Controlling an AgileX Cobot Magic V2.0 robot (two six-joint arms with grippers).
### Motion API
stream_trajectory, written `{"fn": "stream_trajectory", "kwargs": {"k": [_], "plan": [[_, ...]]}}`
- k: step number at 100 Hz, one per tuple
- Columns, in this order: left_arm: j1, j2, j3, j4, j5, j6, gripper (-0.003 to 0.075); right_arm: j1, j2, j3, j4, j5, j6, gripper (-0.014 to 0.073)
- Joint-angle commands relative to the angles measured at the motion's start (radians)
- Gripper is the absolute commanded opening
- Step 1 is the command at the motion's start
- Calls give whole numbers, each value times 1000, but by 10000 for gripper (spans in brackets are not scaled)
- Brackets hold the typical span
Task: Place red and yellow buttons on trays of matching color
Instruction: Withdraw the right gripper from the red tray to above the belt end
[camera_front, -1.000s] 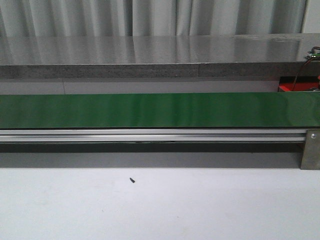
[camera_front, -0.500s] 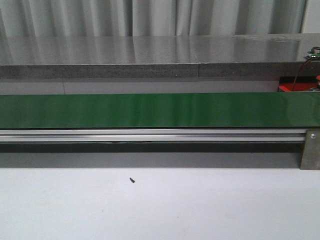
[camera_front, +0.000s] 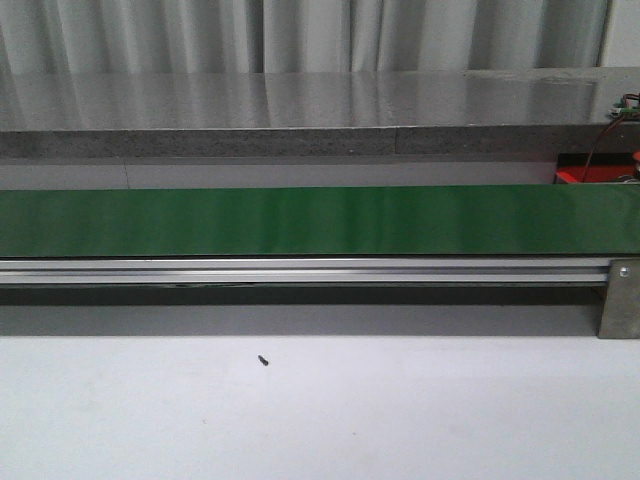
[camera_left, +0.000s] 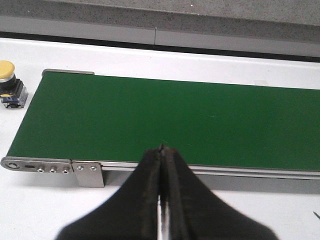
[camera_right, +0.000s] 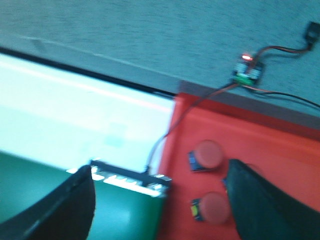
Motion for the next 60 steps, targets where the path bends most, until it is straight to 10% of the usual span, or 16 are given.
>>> {"fn": "stream_trajectory", "kwargs": {"k": [1, 60], "plan": [[-5, -6, -27, -15, -61, 2, -20, 31, -151, 78, 27, -68, 2, 543], [-5, -6, -27, -15, -50, 2, -20, 162, -911, 1020, 43, -405, 2, 533]]}}
